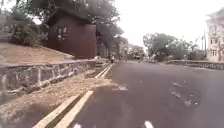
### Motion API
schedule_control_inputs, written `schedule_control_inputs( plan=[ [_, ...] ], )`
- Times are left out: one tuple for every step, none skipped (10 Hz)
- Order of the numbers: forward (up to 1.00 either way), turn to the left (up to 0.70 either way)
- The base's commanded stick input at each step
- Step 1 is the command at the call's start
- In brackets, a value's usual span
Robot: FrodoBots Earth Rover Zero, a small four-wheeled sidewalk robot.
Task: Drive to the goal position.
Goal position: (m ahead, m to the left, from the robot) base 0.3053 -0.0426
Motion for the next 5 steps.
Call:
schedule_control_inputs(
  plan=[
    [0.85, -0.10],
    [0.85, -0.24],
    [0.85, -0.24],
    [0.85, -0.24],
    [0.85, -0.24]
  ],
)
